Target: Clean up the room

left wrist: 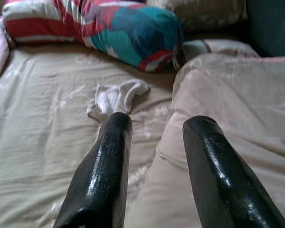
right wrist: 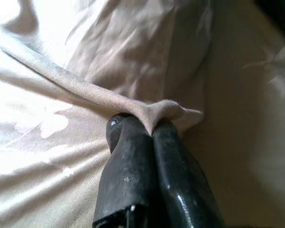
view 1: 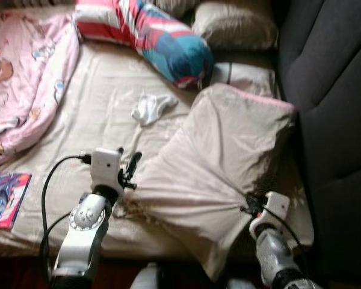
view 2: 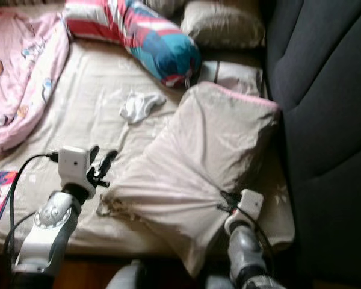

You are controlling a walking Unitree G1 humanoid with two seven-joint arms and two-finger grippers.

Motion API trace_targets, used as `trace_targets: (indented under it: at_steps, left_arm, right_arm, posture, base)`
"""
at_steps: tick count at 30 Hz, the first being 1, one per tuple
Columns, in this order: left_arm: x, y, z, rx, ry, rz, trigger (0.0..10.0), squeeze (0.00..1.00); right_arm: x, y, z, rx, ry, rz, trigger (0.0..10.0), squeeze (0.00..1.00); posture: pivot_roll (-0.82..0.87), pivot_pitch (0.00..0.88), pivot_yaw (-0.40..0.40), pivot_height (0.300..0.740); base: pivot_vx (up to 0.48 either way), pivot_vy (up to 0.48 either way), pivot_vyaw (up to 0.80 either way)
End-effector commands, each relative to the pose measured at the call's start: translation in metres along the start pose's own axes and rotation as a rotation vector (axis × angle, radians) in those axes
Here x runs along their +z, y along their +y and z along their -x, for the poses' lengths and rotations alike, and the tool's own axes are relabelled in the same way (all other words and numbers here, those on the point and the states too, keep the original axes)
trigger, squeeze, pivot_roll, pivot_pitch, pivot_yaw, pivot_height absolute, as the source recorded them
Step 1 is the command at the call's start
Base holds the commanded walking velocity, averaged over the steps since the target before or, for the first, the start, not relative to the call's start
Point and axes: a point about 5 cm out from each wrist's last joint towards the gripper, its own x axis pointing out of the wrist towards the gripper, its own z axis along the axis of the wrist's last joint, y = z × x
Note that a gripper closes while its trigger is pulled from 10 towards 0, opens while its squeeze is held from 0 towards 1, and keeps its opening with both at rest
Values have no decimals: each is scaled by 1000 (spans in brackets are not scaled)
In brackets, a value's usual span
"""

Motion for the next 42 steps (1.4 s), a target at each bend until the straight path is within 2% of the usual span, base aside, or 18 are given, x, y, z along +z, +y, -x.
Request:
trace_targets:
  at_steps: [1, 3, 6, 9, 14, 19, 28, 29, 30, 38, 42]
  left_arm:
    - [-8, -1, 2, 0, 23, -14, 10000, 0]
    - [-10, -4, -1, -3, 19, -5, 10000, 0]
    - [-11, -4, -2, -4, 19, -3, 10000, 0]
    - [-12, -3, -6, 2, 11, 6, 10000, 0]
    - [-13, 1, -9, 16, 1, 16, 10000, 0]
    - [-13, 2, -11, 23, -4, 26, 10000, 0]
    - [-14, 0, -12, 19, -9, 29, 10000, 0]
    - [-14, 0, -12, 19, -8, 29, 10000, 0]
    - [-15, 0, -12, 18, -6, 29, 10000, 0]
    - [-19, -1, -10, 8, 13, 27, 10000, 0]
    - [-20, -3, -10, 5, 14, 29, 10000, 0]
  right_arm:
    - [16, -22, 0, -89, -88, 37, 0, 0]
    - [28, -40, 0, -165, -134, 64, 0, 0]
    - [34, -49, 1, -206, -151, 63, 0, 0]
    - [50, -83, 6, -380, -181, 124, 0, 0]
    - [66, -111, 13, -536, -218, 193, 0, 0]
    - [78, -124, 18, -626, -259, 245, 0, 0]
    - [77, -127, 20, -686, -254, 292, 0, 0]
    - [72, -125, 19, -675, -230, 294, 1294, 0]
    - [60, -118, 17, -630, -180, 280, 10000, 0]
    - [32, -106, 17, -557, -68, 257, 10000, 0]
    - [29, -102, 16, -529, -62, 253, 10000, 0]
  posture:
    - [19, 154, 25, 740]
    - [10, 149, 23, 740]
    - [0, 141, 20, 740]
    - [-7, 135, 16, 740]
    - [-13, 133, 16, 740]
    - [-17, 131, 16, 740]
    - [-18, 135, 15, 740]
    - [-17, 137, 15, 740]
    - [-16, 140, 16, 740]
    - [-12, 148, 13, 740]
    - [-11, 150, 11, 740]
  base:
    - [0, 0, 0]
    - [0, 0, 0]
    - [0, 0, 0]
    - [0, 0, 0]
    - [0, 0, 0]
    - [0, 0, 0]
    - [0, 0, 0]
    - [0, 0, 0]
    - [0, 0, 0]
    - [0, 0, 0]
    - [0, 0, 0]
